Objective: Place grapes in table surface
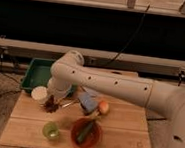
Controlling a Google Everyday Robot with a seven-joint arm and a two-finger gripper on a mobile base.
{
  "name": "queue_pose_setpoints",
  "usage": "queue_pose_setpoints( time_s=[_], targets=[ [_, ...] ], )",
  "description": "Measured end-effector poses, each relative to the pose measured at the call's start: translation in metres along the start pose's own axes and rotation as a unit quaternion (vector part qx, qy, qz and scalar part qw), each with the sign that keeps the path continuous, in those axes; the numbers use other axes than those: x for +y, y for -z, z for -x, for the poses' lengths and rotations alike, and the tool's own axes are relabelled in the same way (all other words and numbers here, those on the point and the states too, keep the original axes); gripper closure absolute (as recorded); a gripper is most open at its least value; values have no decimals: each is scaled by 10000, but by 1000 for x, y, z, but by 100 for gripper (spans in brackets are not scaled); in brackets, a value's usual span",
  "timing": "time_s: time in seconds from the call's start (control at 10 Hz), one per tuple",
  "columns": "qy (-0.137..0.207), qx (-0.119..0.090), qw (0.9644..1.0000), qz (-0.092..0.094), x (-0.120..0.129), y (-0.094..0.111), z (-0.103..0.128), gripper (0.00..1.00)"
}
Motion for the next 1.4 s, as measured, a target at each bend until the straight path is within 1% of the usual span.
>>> queue_pose_setpoints(
  time_s=[0.3, 0.6, 1.0, 1.4],
  targets=[
    [-160, -1, 9998, -76, 12, -2, -7, 97],
    [-254, -23, 9997, -66, 16, -7, -16, 97],
    [-233, -39, 9997, 26, 9, -11, -29, 97],
    [-122, -99, 9998, 131, -2, -16, -26, 97]
  ],
)
